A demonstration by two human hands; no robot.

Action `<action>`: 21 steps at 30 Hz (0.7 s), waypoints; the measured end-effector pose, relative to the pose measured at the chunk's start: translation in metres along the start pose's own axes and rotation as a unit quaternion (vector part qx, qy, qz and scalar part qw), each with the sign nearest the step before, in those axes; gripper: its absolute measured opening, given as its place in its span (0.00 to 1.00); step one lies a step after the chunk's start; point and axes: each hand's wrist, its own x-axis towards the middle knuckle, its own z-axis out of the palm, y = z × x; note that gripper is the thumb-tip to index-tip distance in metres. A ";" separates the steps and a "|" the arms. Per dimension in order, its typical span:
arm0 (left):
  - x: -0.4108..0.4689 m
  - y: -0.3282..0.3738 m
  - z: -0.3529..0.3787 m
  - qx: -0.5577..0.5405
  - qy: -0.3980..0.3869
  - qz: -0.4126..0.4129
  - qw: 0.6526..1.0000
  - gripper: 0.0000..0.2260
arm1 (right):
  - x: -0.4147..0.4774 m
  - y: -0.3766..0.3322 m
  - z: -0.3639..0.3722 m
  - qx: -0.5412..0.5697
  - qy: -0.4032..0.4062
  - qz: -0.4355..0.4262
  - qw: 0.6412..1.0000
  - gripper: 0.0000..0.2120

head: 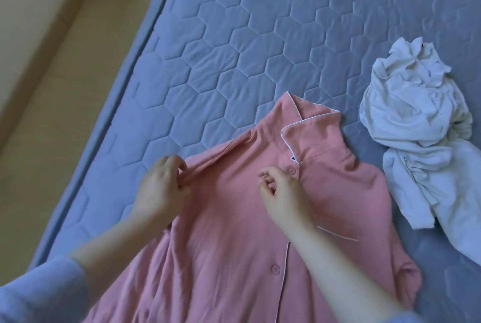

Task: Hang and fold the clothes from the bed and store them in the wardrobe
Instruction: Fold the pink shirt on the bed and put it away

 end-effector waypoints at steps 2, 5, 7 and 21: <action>-0.015 -0.011 0.002 0.022 0.007 -0.031 0.999 0.10 | 0.003 -0.013 0.012 0.008 -0.034 0.011 0.999 0.08; -0.036 -0.030 0.006 0.017 0.005 -0.095 0.995 0.09 | 0.006 -0.035 0.034 0.013 -0.074 0.016 0.997 0.09; -0.047 -0.042 0.008 -0.002 -0.006 -0.124 0.992 0.12 | 0.008 -0.049 0.049 0.023 -0.084 0.023 0.996 0.09; -0.054 -0.121 -0.025 -0.192 -0.194 -0.194 0.942 0.13 | 0.064 -0.099 0.106 0.218 -0.047 0.230 0.947 0.11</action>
